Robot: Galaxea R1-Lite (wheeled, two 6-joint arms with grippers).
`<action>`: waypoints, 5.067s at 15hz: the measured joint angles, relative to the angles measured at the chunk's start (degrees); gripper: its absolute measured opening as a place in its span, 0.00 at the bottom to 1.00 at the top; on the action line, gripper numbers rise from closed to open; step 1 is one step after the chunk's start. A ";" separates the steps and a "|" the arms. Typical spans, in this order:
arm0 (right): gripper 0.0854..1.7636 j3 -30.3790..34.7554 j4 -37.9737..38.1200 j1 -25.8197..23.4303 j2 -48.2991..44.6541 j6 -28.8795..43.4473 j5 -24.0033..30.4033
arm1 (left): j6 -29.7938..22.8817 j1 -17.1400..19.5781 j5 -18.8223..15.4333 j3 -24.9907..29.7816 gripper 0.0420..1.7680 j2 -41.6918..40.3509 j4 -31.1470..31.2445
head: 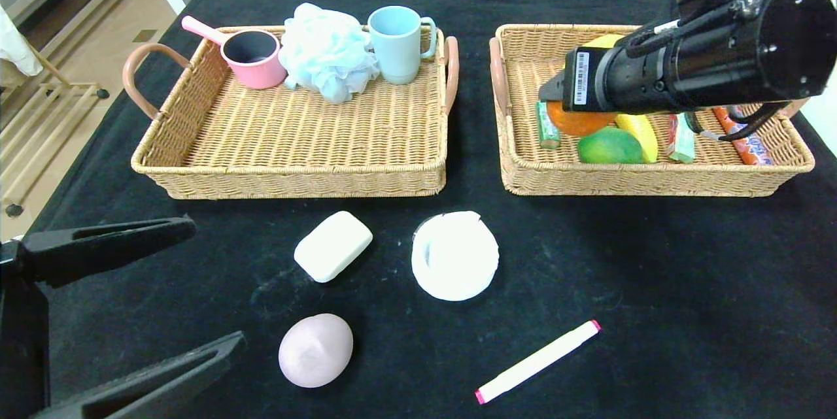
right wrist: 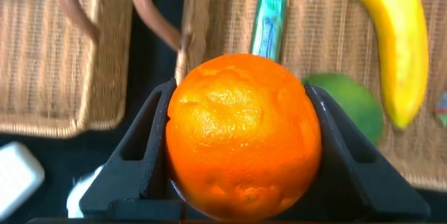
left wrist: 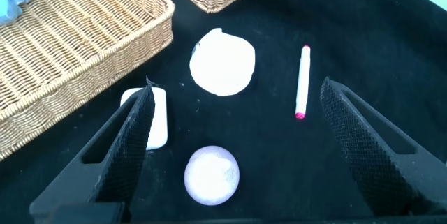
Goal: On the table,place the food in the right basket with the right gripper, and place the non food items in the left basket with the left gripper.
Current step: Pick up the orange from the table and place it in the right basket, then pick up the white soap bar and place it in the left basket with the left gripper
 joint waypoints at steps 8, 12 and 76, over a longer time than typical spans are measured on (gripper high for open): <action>0.67 0.00 -14.28 -2.61 5.47 -4.50 0.09 | 0.11 -0.02 -0.13 0.20 0.97 -0.16 0.02; 0.67 0.39 -17.53 -3.77 6.89 -4.63 0.30 | 0.20 -0.05 -0.20 0.15 0.97 -0.51 0.00; 0.96 77.76 -48.18 4.24 -40.36 -17.75 27.70 | 0.30 -0.54 19.66 -20.48 0.97 10.73 32.82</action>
